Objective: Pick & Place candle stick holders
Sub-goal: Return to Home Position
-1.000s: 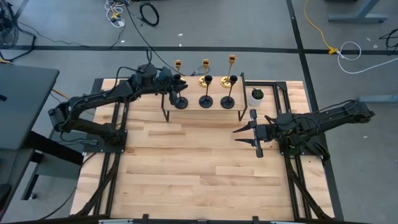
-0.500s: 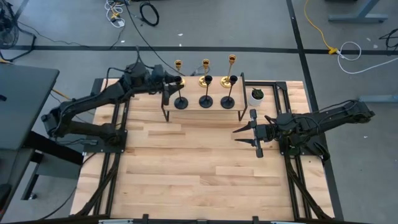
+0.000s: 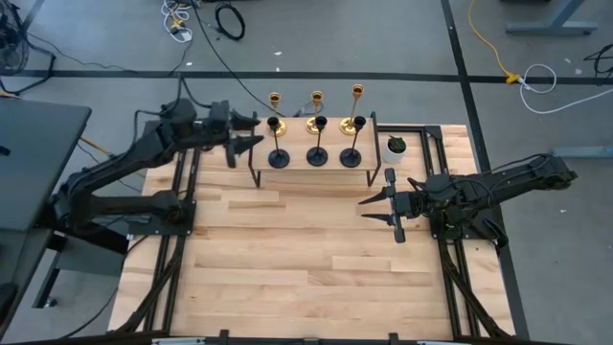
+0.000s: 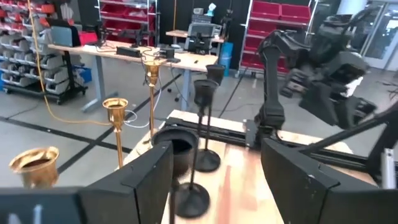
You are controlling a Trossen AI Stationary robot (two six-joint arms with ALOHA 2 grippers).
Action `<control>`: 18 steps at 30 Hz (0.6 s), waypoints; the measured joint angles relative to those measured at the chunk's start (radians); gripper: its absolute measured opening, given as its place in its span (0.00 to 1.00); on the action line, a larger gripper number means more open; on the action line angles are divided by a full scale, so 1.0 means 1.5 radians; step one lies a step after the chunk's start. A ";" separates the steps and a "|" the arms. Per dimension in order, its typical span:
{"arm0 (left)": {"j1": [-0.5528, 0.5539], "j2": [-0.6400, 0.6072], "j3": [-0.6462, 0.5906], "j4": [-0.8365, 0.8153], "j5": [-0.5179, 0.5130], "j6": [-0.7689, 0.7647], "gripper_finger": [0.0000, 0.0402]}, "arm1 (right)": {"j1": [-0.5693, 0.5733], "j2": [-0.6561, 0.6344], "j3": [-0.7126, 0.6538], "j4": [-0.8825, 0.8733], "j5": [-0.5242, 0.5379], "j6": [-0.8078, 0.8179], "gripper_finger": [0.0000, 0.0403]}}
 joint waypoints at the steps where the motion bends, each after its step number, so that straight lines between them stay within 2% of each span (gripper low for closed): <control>1: 0.000 -0.016 0.000 -0.019 0.000 -0.003 0.61 | 0.000 0.000 0.000 0.000 0.000 0.000 0.33; 10: 0.000 -0.142 0.000 -0.151 0.065 0.002 0.61 | -0.001 0.000 0.000 0.008 0.000 0.000 0.33; 14: -0.008 -0.177 0.000 -0.257 0.107 0.017 0.61 | -0.004 0.000 0.000 0.032 0.000 0.006 0.33; 18: -0.034 -0.200 -0.001 -0.352 0.113 0.031 0.61 | -0.013 0.000 0.000 0.045 0.000 0.022 0.33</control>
